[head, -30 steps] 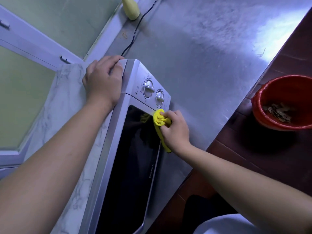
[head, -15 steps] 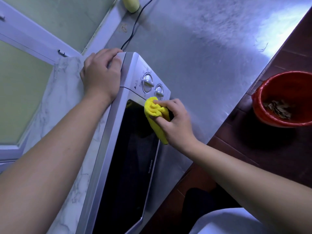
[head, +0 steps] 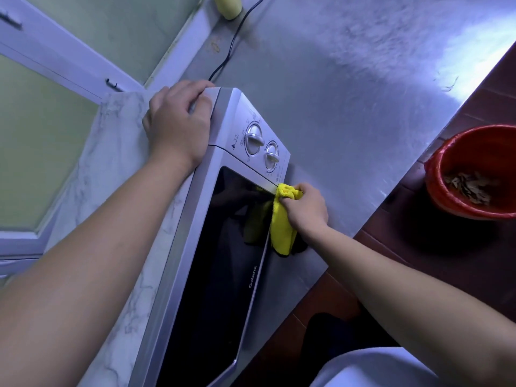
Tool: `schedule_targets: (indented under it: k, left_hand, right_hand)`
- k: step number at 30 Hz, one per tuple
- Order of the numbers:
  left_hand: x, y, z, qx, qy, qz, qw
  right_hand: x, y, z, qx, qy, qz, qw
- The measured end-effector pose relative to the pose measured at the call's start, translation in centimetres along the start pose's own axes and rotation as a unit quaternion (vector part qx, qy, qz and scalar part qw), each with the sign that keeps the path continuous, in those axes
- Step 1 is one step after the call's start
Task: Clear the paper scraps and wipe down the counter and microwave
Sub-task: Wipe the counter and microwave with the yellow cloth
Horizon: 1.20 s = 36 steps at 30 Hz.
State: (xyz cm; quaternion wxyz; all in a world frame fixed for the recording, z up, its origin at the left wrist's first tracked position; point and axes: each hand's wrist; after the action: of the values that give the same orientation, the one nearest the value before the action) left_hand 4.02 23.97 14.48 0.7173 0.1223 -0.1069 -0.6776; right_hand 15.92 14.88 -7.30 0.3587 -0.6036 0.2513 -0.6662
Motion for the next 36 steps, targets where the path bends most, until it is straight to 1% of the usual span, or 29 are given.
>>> schedule_targets:
  k: [2,4,8,10,14,16,21,26,29,33,35,36]
  left_hand:
    - [0.1,0.1,0.2,0.001,-0.002,0.002,1.0]
    - [0.3,0.2,0.1,0.002,-0.003,0.004,1.0]
    - [0.2,0.1,0.1,0.001,-0.002,0.004,1.0]
    - [0.1,0.0,0.1,0.001,-0.001,0.001,1.0]
    - [0.0,-0.2,0.0,0.004,0.002,-0.002,1.0]
    - [0.0,-0.2,-0.1,0.006,0.006,-0.002,1.0]
    - [0.0,-0.3,-0.2,-0.002,0.004,0.0,1.0]
    - [-0.1,-0.3,-0.2,-0.005,0.003,-0.003,1.0]
    - [-0.2,-0.3,-0.2,-0.009,0.004,-0.007,1.0]
    - [-0.2,-0.3,-0.2,-0.014,0.004,-0.007,1.0]
    - [-0.2,-0.3,-0.2,-0.009,0.002,-0.005,1.0]
    - [-0.2,-0.3,-0.1,-0.004,0.0,-0.004,1.0]
  right_hand:
    - [-0.7,-0.2,1.1,-0.006,0.019,-0.027,0.999]
    - [-1.3,-0.3,2.8,-0.043,0.054,-0.029,0.997]
    - [-2.0,-0.3,5.9,-0.15,0.104,0.023,0.983]
    - [-2.5,-1.1,7.1,-0.181,0.104,0.067,0.976]
    - [-4.1,-4.8,6.3,-0.175,0.057,0.164,0.969]
    - [-4.6,-6.3,4.5,-0.17,0.027,0.177,0.969]
    - [-4.0,-6.2,2.8,-0.159,0.04,0.148,0.975]
    - [-1.7,-4.7,1.9,-0.218,0.031,0.119,0.968]
    - [1.1,-2.3,0.4,-0.237,-0.008,0.103,0.966]
    - [3.5,-1.2,-0.1,-0.212,-0.055,0.085,0.972]
    - [4.3,-1.7,1.0,-0.196,-0.088,0.095,0.972]
    - [4.8,-2.0,1.8,-0.183,-0.121,0.112,0.969]
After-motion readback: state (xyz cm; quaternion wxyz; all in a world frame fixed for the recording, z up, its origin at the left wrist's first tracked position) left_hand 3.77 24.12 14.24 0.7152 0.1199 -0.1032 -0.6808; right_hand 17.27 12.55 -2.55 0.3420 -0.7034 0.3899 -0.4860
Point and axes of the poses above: each hand's wrist, its own x-axis away from the middle knuckle, its own z-axis out of the back of the hand, y = z × x, and after that the axes turned 9 degrees about -y, right-handed
